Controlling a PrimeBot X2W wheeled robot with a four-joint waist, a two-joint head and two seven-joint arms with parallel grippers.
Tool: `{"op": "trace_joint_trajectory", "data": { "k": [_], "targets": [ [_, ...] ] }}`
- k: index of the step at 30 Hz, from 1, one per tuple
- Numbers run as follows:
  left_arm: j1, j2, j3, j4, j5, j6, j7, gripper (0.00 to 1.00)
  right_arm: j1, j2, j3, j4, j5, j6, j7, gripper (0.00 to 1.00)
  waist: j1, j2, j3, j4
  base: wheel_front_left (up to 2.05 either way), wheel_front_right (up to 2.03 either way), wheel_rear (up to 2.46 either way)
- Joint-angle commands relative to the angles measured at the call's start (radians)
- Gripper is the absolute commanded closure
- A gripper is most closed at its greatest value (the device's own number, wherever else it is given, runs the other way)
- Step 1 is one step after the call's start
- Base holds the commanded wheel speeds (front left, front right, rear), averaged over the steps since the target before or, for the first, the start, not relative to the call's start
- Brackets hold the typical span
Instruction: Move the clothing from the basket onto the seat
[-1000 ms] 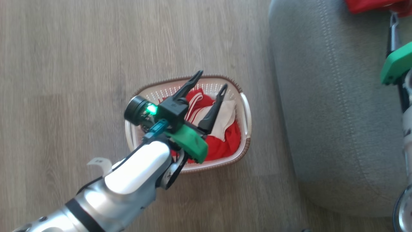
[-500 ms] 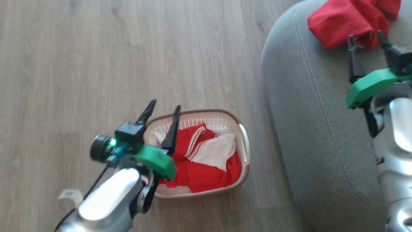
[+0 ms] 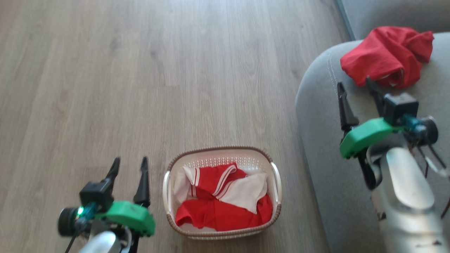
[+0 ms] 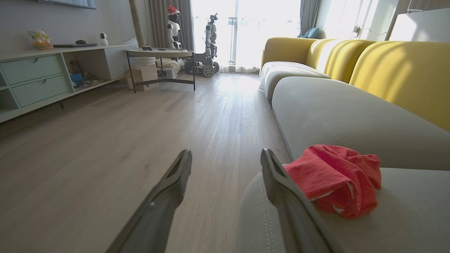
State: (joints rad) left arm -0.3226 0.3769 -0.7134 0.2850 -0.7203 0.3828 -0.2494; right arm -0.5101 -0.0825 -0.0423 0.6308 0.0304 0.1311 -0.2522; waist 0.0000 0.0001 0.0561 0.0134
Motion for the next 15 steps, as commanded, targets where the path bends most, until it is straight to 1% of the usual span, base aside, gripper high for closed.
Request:
{"op": "trace_joint_trajectory", "data": {
  "k": [1,5,9,15],
  "targets": [
    [0.001,0.042,0.061,-0.037,0.007,0.015,-0.012,0.0,0.009,0.019,0.017,-0.057,0.005,0.0,-0.009,0.0,0.0,-0.0001,-0.031,0.01,0.0,0.0,0.0],
    [0.076,0.058,0.092,-0.063,0.005,0.029,-0.012,0.0,0.096,0.031,0.022,-0.11,0.015,0.0,-0.009,0.0,0.0,-0.0001,-0.065,0.021,0.0,0.0,0.0],
    [0.133,0.079,0.115,-0.088,0.006,0.038,-0.012,0.0,0.177,0.032,0.054,-0.172,0.073,0.0,-0.009,0.0,0.0,-0.0001,-0.082,0.031,0.0,0.0,0.0],
    [0.206,0.105,0.138,-0.114,0.001,0.037,-0.012,0.0,0.274,0.032,0.102,-0.233,0.118,0.0,-0.007,0.0,0.0,-0.0001,-0.099,0.033,0.0,0.0,0.0]
  ]
}}
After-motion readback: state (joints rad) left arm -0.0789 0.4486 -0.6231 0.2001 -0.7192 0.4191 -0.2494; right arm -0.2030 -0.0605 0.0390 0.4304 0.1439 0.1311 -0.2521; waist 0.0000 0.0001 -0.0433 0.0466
